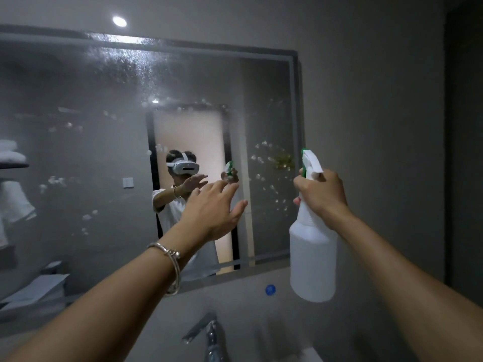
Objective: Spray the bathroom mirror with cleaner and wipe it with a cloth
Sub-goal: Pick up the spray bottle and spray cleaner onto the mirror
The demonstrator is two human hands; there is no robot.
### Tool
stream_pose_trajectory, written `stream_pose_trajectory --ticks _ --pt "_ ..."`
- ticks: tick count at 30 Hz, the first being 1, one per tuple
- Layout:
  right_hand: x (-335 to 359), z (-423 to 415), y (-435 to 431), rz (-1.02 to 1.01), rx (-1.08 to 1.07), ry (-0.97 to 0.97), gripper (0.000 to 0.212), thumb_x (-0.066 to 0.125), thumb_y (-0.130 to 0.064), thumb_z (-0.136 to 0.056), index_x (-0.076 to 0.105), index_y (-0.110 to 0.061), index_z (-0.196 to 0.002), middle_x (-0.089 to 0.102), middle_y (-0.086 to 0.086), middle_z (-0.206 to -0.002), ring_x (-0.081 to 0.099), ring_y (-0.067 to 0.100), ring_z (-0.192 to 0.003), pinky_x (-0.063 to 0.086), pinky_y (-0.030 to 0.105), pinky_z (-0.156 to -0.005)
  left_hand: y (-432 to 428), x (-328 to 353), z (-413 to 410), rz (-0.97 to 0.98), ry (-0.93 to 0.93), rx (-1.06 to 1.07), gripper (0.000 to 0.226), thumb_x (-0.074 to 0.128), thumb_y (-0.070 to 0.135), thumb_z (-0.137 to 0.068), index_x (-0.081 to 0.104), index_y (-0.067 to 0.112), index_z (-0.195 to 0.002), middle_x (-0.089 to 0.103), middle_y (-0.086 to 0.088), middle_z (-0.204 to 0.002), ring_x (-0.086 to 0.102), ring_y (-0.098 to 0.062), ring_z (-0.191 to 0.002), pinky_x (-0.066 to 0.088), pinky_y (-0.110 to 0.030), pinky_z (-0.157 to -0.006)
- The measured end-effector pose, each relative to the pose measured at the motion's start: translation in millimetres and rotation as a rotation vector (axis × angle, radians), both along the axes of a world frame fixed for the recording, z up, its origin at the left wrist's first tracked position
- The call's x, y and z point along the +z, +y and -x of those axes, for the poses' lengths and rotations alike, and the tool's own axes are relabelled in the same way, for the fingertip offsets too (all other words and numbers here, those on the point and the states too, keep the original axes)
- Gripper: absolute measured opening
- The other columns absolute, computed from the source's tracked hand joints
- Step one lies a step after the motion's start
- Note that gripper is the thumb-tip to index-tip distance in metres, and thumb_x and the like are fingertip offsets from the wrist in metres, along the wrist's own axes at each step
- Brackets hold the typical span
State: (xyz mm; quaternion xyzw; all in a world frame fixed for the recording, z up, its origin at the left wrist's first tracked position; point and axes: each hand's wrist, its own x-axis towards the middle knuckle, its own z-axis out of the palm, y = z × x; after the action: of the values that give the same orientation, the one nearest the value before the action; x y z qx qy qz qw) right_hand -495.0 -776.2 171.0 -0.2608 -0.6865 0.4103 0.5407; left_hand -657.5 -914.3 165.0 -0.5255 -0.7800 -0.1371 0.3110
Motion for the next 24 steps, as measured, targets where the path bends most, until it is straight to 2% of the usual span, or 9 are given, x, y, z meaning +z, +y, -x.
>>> stream_pose_trajectory --ticks 5,10,12,15,21,24 --pt "-7.4 5.0 -22.1 0.016 -0.022 -0.003 0.010 0.060 -0.016 -0.081 0.054 -0.022 -0.077 0.066 0.007 -0.079 0.070 0.022 -0.067 0.047 0.025 -0.057 -20.8 -4.2 6.4 0.017 -0.018 -0.019 0.059 0.027 0.054 -0.096 0.030 0.023 -0.145 0.033 -0.006 -0.150 0.030 -0.023 -0.138 0.028 -0.047 -0.111" --pt "-12.2 6.1 -35.3 0.007 -0.035 -0.023 0.009 0.060 -0.016 -0.082 0.057 -0.019 -0.090 0.064 0.004 -0.076 0.068 0.019 -0.061 0.046 0.024 -0.055 -32.2 -10.5 6.1 0.017 -0.036 -0.044 0.058 0.028 0.053 -0.096 0.031 0.022 -0.145 0.035 -0.006 -0.149 0.033 -0.024 -0.135 0.030 -0.045 -0.109" --pt "-14.1 4.9 -38.7 0.013 -0.060 -0.038 0.006 0.060 -0.015 -0.080 0.057 -0.020 -0.078 0.064 0.003 -0.073 0.066 0.016 -0.055 0.047 0.024 -0.053 -34.0 -12.9 5.8 0.018 -0.038 -0.054 0.058 0.028 0.054 -0.096 0.031 0.022 -0.145 0.035 -0.006 -0.148 0.033 -0.024 -0.135 0.029 -0.044 -0.110" --pt "-17.9 4.3 -42.1 0.003 -0.084 -0.074 0.016 0.059 -0.014 -0.081 0.053 -0.018 -0.067 0.061 0.003 -0.067 0.064 0.016 -0.052 0.048 0.024 -0.053 -35.9 -13.6 6.2 0.017 -0.041 -0.054 0.059 0.028 0.054 -0.096 0.030 0.022 -0.145 0.034 -0.006 -0.149 0.031 -0.023 -0.137 0.026 -0.044 -0.111" --pt "-21.6 9.0 -46.9 0.007 -0.021 -0.090 0.008 0.060 -0.013 -0.082 0.058 -0.021 -0.080 0.062 0.004 -0.077 0.064 0.018 -0.054 0.052 0.028 -0.056 -38.3 -13.9 8.3 0.009 -0.046 -0.054 0.059 0.028 0.054 -0.096 0.028 0.022 -0.146 0.033 -0.006 -0.150 0.030 -0.023 -0.137 0.027 -0.045 -0.111" --pt "-17.2 17.4 -53.6 -0.031 0.015 -0.108 0.008 0.059 -0.013 -0.082 0.057 -0.018 -0.078 0.061 0.006 -0.079 0.065 0.021 -0.059 0.051 0.027 -0.054 -41.8 -11.5 12.0 0.001 -0.046 -0.042 0.059 0.028 0.053 -0.096 0.028 0.022 -0.146 0.033 -0.007 -0.150 0.031 -0.024 -0.137 0.028 -0.047 -0.111"
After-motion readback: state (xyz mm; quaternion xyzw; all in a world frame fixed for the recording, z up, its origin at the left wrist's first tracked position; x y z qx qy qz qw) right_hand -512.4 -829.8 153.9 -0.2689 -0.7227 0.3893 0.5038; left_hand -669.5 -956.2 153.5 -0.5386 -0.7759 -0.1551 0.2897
